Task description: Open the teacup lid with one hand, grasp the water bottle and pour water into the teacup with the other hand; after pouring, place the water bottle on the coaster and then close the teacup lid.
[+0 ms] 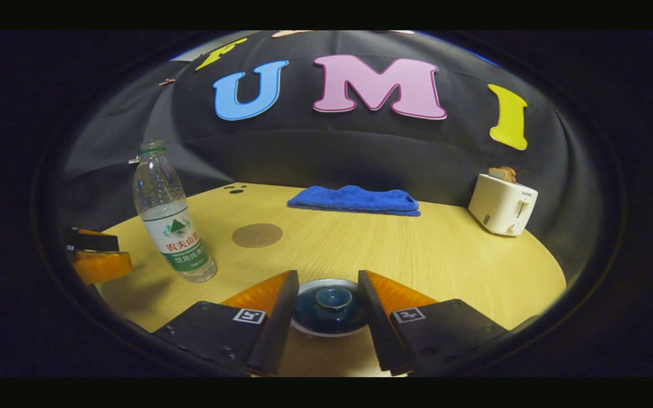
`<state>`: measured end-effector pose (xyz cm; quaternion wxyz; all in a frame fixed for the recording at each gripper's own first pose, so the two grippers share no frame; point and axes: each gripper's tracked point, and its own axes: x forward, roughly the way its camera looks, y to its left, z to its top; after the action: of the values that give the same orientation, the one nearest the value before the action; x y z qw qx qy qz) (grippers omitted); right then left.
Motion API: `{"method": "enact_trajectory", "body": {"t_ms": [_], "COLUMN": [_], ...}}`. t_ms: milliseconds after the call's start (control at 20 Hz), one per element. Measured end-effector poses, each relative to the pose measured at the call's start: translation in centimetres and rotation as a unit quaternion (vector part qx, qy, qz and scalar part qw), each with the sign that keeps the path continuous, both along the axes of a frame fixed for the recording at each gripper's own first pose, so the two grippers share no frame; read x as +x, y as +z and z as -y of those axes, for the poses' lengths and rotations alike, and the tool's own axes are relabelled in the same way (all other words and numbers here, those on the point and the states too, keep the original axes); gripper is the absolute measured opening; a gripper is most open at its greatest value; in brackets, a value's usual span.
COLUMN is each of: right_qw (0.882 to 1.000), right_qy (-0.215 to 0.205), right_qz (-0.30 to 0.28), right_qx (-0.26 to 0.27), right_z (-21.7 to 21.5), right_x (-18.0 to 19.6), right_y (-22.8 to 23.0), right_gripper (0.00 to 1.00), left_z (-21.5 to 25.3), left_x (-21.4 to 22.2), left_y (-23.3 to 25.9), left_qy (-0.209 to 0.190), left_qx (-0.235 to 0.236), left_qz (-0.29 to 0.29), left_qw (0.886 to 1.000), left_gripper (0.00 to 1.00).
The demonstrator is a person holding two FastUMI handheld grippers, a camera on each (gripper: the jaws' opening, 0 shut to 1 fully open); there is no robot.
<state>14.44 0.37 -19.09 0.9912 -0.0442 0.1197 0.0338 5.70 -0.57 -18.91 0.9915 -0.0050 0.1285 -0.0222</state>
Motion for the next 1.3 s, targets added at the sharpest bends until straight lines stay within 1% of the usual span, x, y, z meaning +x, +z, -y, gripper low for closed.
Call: {"method": "enact_trajectory", "body": {"t_ms": [50,150,250,350,400,450,500,600,650,750,850,900,950,1050,1100,1200,1300], "right_qw": [1.000,1.000,1.000,1.000,1.000,1.000,1.000,0.999,0.999,0.999,0.999,0.999,0.999,0.999,0.999,0.999,0.999], "right_qy": [0.004,0.008,0.000,0.000,0.002,0.004,0.008,0.015,0.022,0.028,0.032,0.033,0.034,0.033,0.030,0.028,0.026], "right_qz": [0.000,-0.005,-0.008,-0.015,-0.020,-0.022,-0.027,-0.034,-0.037,-0.040,-0.033,-0.029,-0.028,-0.023,-0.018,-0.012,-0.009], "right_qx": [-0.004,-0.010,-0.009,0.005,0.008,0.010,0.013,0.013,0.015,0.018,0.013,0.013,0.018,0.027,0.029,0.034,0.037], "right_z": [-0.1,-0.3,0.2,0.0,0.2,0.2,0.1,-0.1,-0.4,-0.6,-0.7,-0.7,-0.9,-0.8,-0.5,0.0,0.6], "right_x": [0.1,0.3,0.3,0.7,0.7,0.9,0.8,0.9,0.9,0.9,1.0,1.0,1.0,1.1,1.2,1.2,1.1], "right_y": [0.1,0.0,0.3,0.0,0.0,0.0,0.0,-0.1,0.0,0.2,0.9,1.3,1.7,2.6,3.3,4.2,4.9], "right_gripper": [0.64,0.53,0.53,0.29,0.35,0.34,0.37,0.35,0.24,0.29,0.24,0.29,0.24,0.34,0.24,0.34,0.31], "left_z": [0.0,0.2,0.2,0.1,0.1,0.1,0.0,0.0,0.0,0.2,0.6,0.7,1.0,1.0,0.9,1.1,1.5], "left_x": [0.1,0.3,0.4,0.6,0.7,0.8,0.8,0.9,1.0,1.2,1.3,1.5,1.8,2.5,3.1,4.5,5.8], "left_y": [0.0,0.1,0.3,0.4,0.4,0.2,0.2,0.1,0.0,0.0,0.2,0.4,0.5,0.7,1.0,0.9,1.0], "left_qy": [0.000,-0.003,-0.003,-0.001,0.001,0.003,0.004,0.006,0.005,-0.002,-0.015,-0.021,-0.028,-0.030,-0.027,-0.027,-0.035], "left_qx": [0.003,0.007,0.006,0.003,0.000,-0.003,-0.005,-0.006,-0.004,0.003,0.016,0.020,0.022,0.023,0.025,0.021,0.015], "left_qz": [0.001,0.003,0.006,0.008,0.007,0.007,0.007,0.008,0.010,0.014,0.020,0.024,0.027,0.031,0.037,0.039,0.047], "left_qw": [1.000,1.000,1.000,1.000,1.000,1.000,1.000,1.000,1.000,1.000,1.000,0.999,0.999,0.999,0.999,0.999,0.998], "left_gripper": [0.95,0.95,0.96,0.95,0.95,0.96,0.96,0.96,0.95,0.95,0.96,0.95,0.95,0.95,0.95,0.95,0.96]}}
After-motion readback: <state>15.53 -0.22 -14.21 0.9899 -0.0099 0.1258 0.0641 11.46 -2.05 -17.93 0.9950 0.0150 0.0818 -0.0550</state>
